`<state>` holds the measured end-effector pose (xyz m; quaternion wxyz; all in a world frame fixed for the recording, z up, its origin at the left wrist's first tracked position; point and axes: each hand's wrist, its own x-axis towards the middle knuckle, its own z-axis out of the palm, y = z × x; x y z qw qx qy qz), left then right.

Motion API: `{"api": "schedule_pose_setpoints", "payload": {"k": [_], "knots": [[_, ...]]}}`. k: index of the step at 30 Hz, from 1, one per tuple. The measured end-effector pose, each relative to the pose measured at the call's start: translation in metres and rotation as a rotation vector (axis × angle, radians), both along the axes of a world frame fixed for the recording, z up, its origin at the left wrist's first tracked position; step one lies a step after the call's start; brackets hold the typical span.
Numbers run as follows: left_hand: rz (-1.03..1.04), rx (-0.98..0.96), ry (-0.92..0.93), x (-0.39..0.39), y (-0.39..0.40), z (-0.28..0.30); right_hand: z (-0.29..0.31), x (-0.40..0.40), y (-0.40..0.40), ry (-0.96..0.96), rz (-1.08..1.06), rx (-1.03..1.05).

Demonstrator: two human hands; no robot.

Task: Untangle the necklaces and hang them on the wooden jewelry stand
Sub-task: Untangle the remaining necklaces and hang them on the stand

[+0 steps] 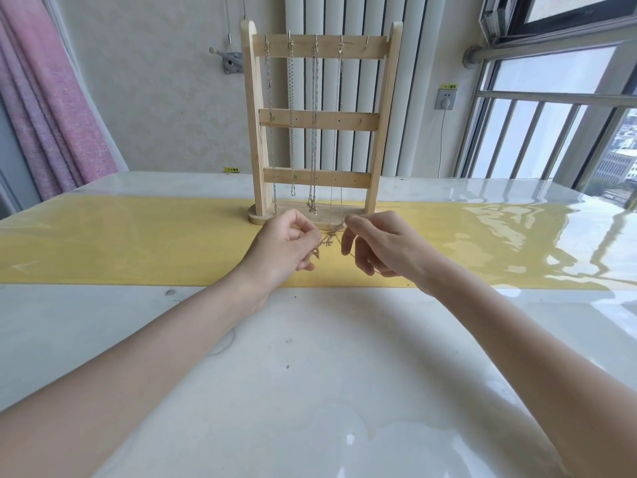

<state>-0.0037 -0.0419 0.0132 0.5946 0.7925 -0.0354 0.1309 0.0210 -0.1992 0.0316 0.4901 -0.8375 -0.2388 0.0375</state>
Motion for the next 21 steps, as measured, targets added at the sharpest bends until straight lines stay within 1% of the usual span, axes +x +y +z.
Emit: {"api": "schedule_pose_setpoints", "payload": {"k": [3,6,11,12,13,16,19,21], "knots": [[0.035,0.095,-0.065,0.003,0.005,-0.002,0.000,0.002,-0.002,-0.057,-0.016,-0.072],[0.036,0.161,-0.058,0.005,0.008,-0.004,-0.003,0.004,-0.004,-0.217,-0.069,-0.252],[0.000,0.137,-0.063,0.002,0.005,-0.002,-0.009,0.007,-0.002,-0.329,-0.090,-0.287],[0.003,0.132,-0.065,0.001,0.004,-0.001,-0.010,0.006,0.000,-0.349,-0.095,-0.261],[0.007,0.132,-0.065,0.001,0.004,-0.001,-0.010,0.004,0.003,-0.331,-0.109,-0.188],[0.011,0.138,-0.066,0.000,0.002,-0.001,-0.007,0.000,0.006,-0.136,-0.119,0.125],[0.010,0.127,-0.068,-0.001,0.002,0.000,-0.008,-0.003,0.007,-0.016,-0.099,0.272],[0.007,0.138,-0.071,-0.002,0.002,0.001,-0.007,-0.005,0.008,0.030,-0.074,0.328]]}}
